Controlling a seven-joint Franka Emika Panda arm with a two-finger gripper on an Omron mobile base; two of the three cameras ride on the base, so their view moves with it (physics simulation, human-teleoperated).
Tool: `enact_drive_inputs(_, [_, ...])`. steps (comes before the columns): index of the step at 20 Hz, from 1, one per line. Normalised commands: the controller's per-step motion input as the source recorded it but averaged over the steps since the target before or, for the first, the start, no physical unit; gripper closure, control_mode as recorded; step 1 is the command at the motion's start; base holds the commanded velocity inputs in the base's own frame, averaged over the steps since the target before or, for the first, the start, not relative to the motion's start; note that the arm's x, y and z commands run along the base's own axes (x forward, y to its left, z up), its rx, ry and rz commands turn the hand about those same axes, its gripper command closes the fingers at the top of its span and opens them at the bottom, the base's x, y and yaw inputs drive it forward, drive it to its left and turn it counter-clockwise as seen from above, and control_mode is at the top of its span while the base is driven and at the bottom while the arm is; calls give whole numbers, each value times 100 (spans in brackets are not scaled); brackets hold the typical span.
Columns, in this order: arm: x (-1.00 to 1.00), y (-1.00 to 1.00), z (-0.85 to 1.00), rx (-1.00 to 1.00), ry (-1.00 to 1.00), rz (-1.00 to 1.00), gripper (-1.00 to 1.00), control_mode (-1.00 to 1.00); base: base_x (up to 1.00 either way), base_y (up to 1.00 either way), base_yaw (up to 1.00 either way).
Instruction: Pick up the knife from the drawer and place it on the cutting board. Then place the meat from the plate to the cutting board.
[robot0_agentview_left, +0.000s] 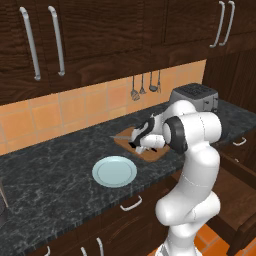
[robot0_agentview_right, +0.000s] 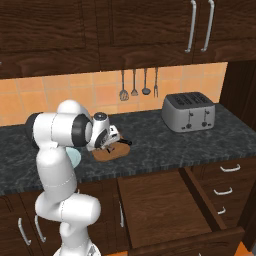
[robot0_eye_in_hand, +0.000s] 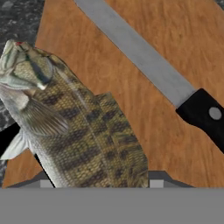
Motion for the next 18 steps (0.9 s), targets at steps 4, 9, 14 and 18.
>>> enact_drive_inputs(4, [0,0,-4,0,0,0,-100,-100,0,0,0])
enact_drive_inputs(9, [-12,0,2,0,-4,0,-100,-100,0,0,0])
enact_drive_inputs(14, [-28,0,28,0,-14,0,-100,-100,0,0,0])
enact_drive_inputs(18, [-54,0,45,0,-16,0,-100,-100,0,0,0])
